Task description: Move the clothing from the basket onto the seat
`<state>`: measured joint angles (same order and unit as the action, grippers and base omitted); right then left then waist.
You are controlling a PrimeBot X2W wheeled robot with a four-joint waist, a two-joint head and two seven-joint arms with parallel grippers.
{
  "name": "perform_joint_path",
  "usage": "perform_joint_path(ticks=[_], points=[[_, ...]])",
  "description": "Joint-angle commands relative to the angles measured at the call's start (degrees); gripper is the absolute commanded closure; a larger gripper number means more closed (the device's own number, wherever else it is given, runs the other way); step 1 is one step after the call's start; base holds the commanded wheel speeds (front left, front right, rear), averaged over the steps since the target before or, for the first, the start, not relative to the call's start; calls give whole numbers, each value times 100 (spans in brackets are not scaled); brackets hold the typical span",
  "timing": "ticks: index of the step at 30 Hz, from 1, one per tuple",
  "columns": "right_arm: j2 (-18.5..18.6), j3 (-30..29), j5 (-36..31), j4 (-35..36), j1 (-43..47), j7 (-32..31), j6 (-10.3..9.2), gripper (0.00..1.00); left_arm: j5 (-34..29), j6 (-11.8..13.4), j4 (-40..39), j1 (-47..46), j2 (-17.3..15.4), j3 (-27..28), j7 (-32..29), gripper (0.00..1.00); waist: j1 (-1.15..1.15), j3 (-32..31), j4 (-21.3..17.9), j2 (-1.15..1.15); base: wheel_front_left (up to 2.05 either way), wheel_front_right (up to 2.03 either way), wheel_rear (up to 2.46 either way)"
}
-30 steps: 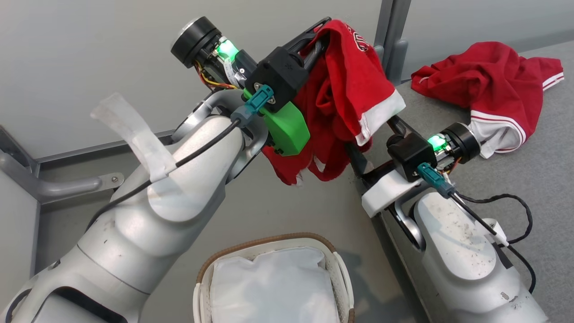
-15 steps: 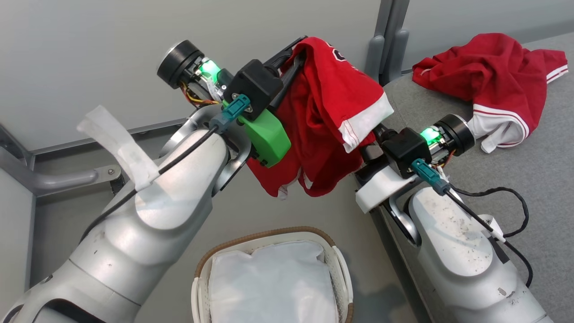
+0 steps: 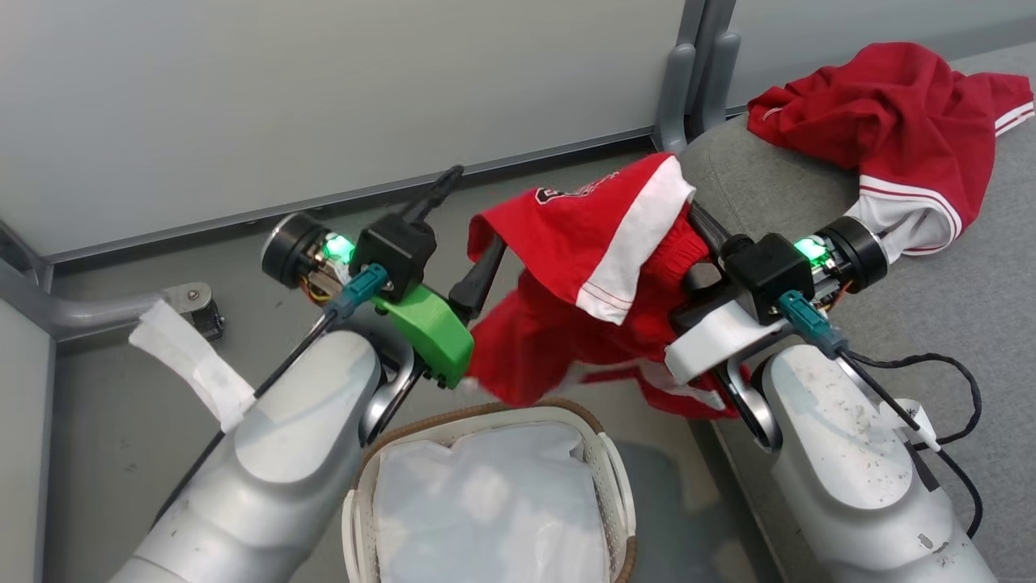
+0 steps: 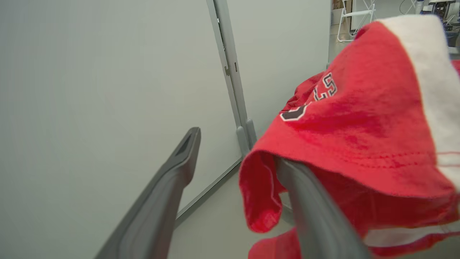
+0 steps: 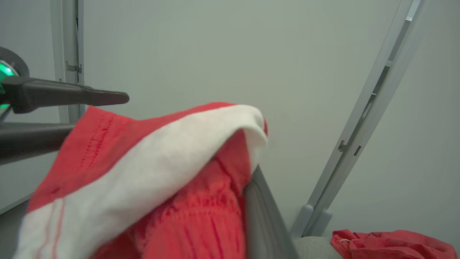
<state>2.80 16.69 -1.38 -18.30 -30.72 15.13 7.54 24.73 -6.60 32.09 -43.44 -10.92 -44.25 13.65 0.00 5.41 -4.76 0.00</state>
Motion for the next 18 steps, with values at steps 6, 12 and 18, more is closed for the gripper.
perform_joint_path(ticks=[6,12,18], points=[[18,-343,8,116,277,3,-9,100,165,74,-93,754,162,264,164,0,0,34,13,0,0,0,0],[16,-476,-46,88,452,3,-9,100,-130,58,-610,1571,266,709,147,0,0,43,6,0,0,0,0],[18,-586,-67,60,542,3,-9,100,-364,-25,-717,2055,372,910,149,0,0,35,-30,0,0,0,0]])
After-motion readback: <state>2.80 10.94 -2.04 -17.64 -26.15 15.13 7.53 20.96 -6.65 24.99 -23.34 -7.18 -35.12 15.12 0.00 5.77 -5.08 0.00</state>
